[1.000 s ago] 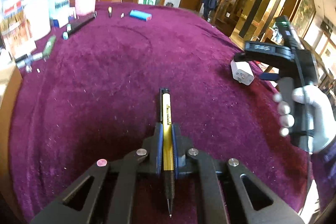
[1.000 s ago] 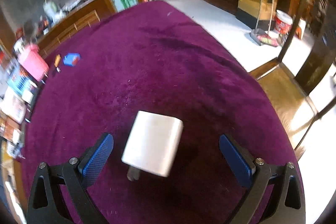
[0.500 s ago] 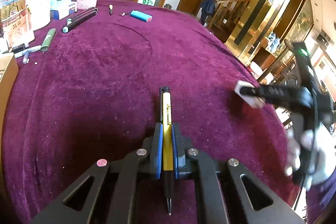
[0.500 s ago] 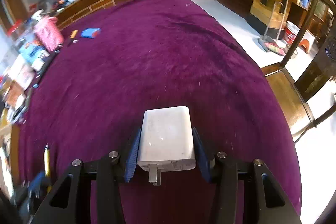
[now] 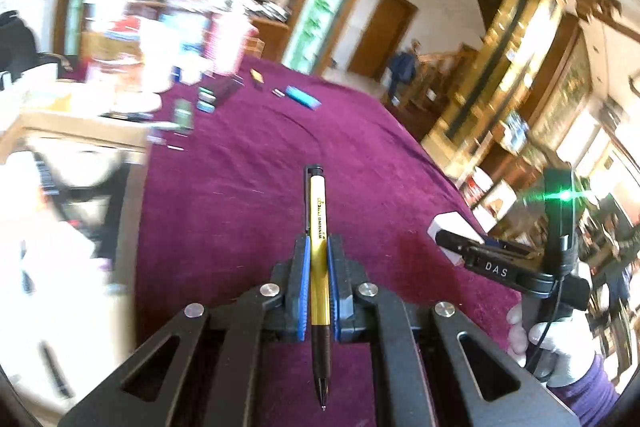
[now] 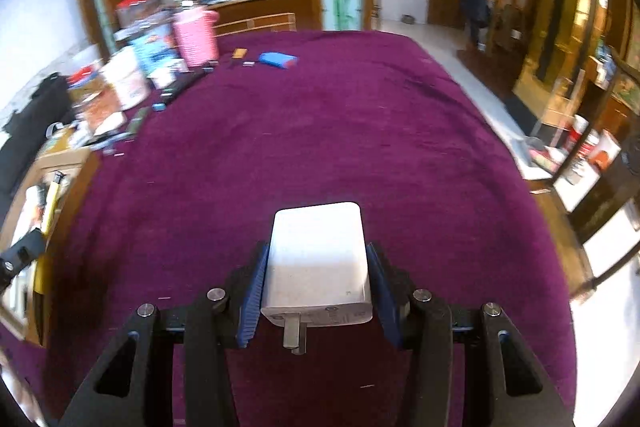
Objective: Organize rigid objects
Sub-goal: 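Lower the yellow pencil and white charger into the tray and open both tools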
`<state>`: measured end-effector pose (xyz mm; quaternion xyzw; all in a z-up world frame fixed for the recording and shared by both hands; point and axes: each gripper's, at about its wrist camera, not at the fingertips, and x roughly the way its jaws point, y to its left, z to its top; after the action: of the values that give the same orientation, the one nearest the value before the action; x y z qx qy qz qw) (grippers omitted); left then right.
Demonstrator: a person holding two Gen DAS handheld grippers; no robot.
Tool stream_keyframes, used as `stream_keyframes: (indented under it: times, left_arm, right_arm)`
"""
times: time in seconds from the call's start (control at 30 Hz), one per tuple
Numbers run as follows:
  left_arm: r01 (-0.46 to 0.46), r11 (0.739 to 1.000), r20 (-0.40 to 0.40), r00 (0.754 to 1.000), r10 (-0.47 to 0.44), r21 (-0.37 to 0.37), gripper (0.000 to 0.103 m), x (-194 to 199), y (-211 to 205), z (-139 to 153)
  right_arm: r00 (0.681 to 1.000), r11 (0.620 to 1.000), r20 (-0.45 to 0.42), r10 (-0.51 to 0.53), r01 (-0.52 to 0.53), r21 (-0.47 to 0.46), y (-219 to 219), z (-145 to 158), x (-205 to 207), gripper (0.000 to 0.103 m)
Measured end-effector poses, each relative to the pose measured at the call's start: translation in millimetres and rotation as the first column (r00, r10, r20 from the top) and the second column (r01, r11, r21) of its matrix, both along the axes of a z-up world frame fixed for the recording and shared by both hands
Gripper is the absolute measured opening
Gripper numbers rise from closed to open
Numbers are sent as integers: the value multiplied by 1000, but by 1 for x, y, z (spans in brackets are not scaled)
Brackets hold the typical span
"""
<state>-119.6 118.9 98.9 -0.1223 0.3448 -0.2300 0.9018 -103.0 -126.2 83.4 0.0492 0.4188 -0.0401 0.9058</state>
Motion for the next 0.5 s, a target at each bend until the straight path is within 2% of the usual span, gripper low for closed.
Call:
stream_keyframes:
  times: [0.13,0.27,0.5]
  left_arm:
    - [-138,990,15,990,137,38,8,-17,58,6]
    - [-280,956,-23,959,283,92,8,-21,113,-9]
    - [-421,900,-135,891,434,116,8,-19,181,-38]
  right_arm:
    - [995,993,20,98,-99,69,38,8,-2,52]
    - [975,964,34,220,-223,145,87,17,0,52]
    - [897,869,14,442,-432,240,196,21,10,52]
